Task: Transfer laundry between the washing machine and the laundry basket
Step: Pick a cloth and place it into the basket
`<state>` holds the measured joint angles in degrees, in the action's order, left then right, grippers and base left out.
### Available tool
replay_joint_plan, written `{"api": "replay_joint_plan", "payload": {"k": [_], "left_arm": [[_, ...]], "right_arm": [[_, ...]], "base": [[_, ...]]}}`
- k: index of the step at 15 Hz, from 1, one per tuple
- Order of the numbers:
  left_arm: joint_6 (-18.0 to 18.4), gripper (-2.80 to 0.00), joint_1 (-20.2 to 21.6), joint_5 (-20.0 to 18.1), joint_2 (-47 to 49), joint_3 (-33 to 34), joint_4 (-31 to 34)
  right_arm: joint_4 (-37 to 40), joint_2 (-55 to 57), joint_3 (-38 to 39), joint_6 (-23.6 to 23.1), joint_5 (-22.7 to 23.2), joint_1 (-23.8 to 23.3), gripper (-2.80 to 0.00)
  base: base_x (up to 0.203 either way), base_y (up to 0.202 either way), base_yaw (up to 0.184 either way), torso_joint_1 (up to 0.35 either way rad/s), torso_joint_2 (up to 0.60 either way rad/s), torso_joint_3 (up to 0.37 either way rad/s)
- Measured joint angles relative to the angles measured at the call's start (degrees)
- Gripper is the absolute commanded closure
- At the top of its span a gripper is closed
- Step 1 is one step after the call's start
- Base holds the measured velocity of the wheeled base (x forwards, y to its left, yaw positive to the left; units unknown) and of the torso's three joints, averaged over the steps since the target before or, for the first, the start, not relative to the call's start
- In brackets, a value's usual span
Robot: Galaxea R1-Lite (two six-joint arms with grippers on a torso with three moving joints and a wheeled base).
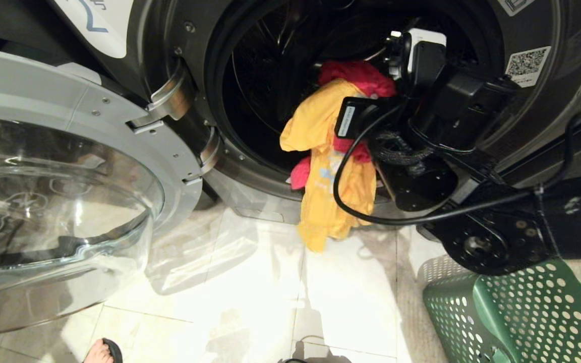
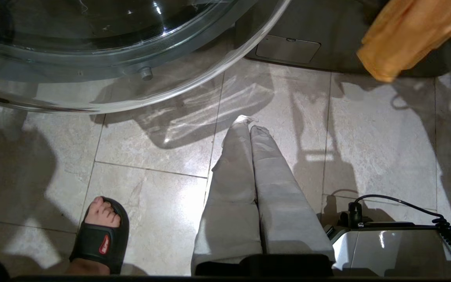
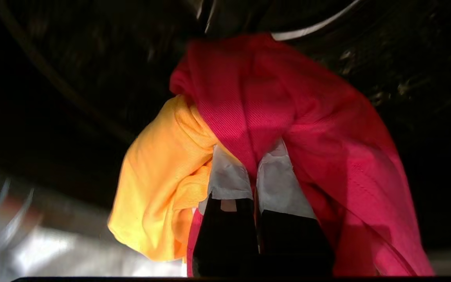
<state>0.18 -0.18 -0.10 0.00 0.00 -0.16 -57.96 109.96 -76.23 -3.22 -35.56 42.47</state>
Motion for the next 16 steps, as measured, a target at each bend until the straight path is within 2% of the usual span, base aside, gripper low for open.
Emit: {"api": "replay_joint_plan", "payload": {"k": [3, 8, 13, 16], "left_arm": [[0.0, 0.0, 0.0, 0.0, 0.0, 0.0, 0.0], [0.0, 0.0, 0.0, 0.0, 0.0, 0.0, 0.0], [0.0, 0.0, 0.0, 0.02, 0.0, 0.0, 0.0], [0.0, 0.0, 0.01, 0.0, 0.0, 0.0, 0.0]], "right_arm": [[-1.52, 8.37, -13.88, -1.37, -3.34, -1.1, 0.0], [-1.31, 21.54, -32.35, -4.38, -4.27, -3.43, 0.0], [-0.02, 28.07, -36.1, -9.94, -4.27, -5.33, 0.0], [1.91, 29.48, -36.31, -10.2, -4.34, -5.68, 0.0]], "base": [[0.0, 0.0, 0.0, 0.0, 0.0, 0.0], [0.0, 0.0, 0.0, 0.0, 0.0, 0.0], [0.0, 0.0, 0.0, 0.0, 0.0, 0.0], [0.0, 0.0, 0.0, 0.0, 0.0, 0.0]]}}
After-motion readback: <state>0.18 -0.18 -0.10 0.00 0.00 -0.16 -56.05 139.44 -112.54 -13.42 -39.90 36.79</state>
